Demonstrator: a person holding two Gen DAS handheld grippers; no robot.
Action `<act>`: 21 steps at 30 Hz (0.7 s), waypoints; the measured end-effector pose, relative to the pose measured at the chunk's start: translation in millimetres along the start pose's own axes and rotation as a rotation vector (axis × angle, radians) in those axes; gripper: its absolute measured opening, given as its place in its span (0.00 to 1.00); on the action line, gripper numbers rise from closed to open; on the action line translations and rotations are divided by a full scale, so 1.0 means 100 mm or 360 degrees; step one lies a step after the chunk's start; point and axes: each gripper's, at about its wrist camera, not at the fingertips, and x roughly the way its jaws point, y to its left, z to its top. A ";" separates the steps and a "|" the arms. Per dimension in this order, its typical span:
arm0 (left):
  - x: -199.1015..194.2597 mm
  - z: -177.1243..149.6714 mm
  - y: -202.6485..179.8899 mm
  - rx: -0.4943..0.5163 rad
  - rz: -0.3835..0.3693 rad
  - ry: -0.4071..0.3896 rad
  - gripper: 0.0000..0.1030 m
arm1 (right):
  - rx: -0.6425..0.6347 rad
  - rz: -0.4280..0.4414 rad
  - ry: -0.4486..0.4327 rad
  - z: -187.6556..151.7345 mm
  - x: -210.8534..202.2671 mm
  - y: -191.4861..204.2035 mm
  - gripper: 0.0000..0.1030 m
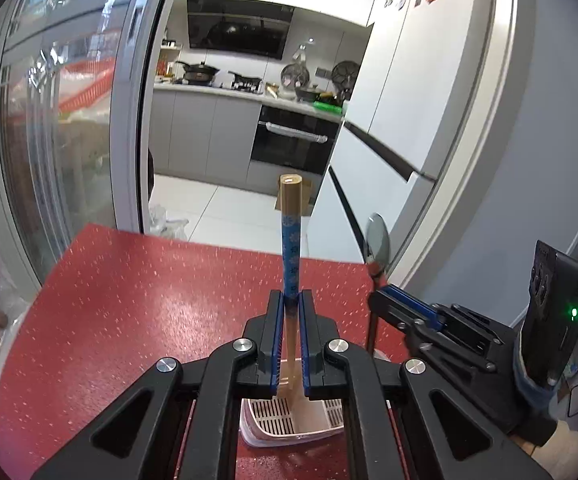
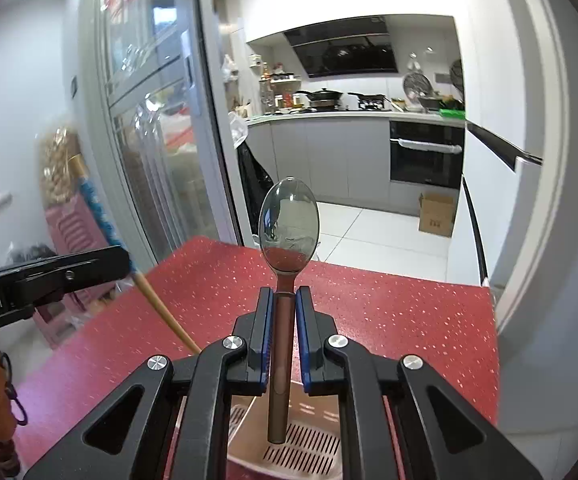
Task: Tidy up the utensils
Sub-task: 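Lift the chopstick and spoon and carry both toward the beige utensil holder, then lower the spoon into the holder and open the right tool while the left drops the chopstick in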
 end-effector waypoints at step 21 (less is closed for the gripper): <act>0.47 -0.45 0.06 0.0163 0.0172 0.0077 0.35 | -0.0106 -0.0015 0.0171 -0.62 0.34 0.04 0.12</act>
